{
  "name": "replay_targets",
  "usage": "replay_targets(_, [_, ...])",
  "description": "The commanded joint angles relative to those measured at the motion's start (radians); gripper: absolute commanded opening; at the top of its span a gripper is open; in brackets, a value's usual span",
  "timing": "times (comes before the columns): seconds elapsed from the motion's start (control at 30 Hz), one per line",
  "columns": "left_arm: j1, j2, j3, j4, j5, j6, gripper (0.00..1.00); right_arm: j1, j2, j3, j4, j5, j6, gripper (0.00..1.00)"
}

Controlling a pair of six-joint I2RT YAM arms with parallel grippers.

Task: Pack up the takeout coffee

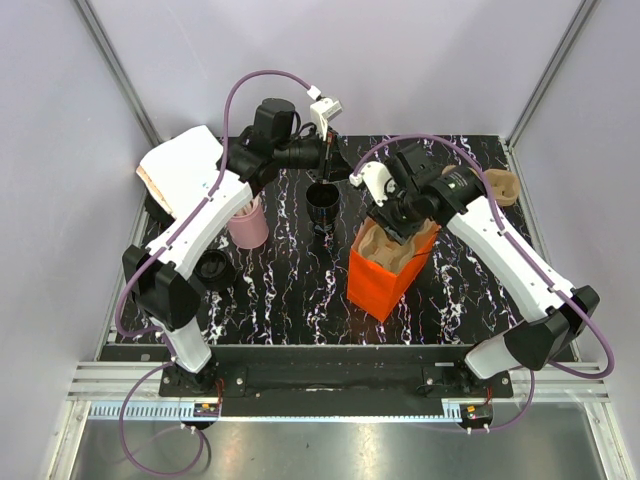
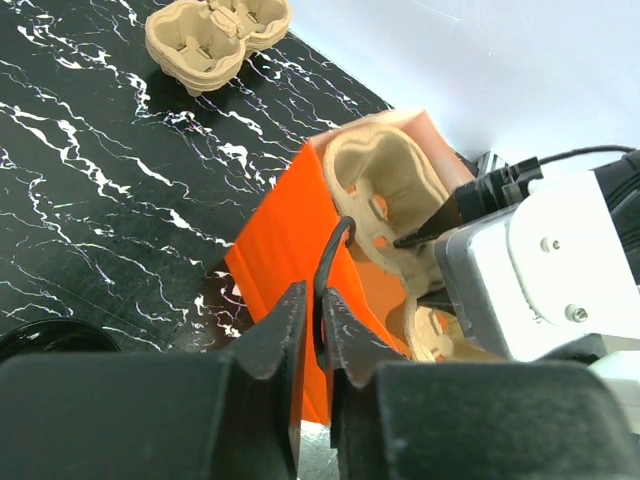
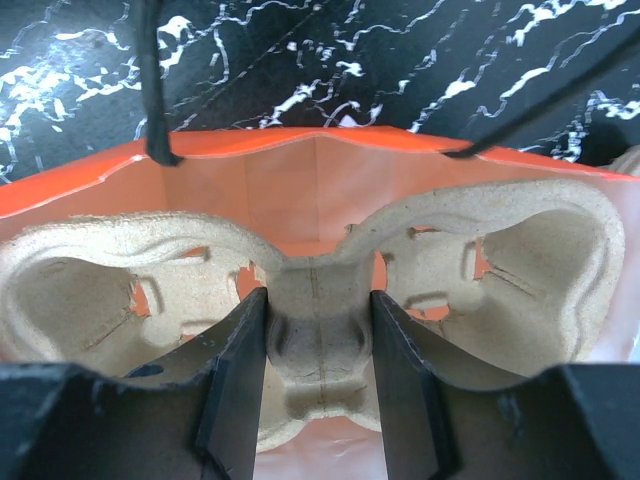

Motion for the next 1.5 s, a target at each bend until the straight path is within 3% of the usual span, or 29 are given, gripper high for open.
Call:
replay_targets(0.0, [0.004,-0.012,-0.011,0.051,-0.018,-0.008,0.11,0.013,-0.04,-0.008,0.022,-0.053,0.034,0.48])
replay_targets(0.47, [0.004,-0.026,-0.022,0.051,-0.045,-0.01,0.01,0.012,-0.023,-0.045,0.024,0.031,0.061,0.48])
replay_targets(1.47, [0.002,-0.008,-0.02,0.053,-0.062,-0.023,0.0,0.012,0.015,-0.131,0.034,0.01,0.079,0.49])
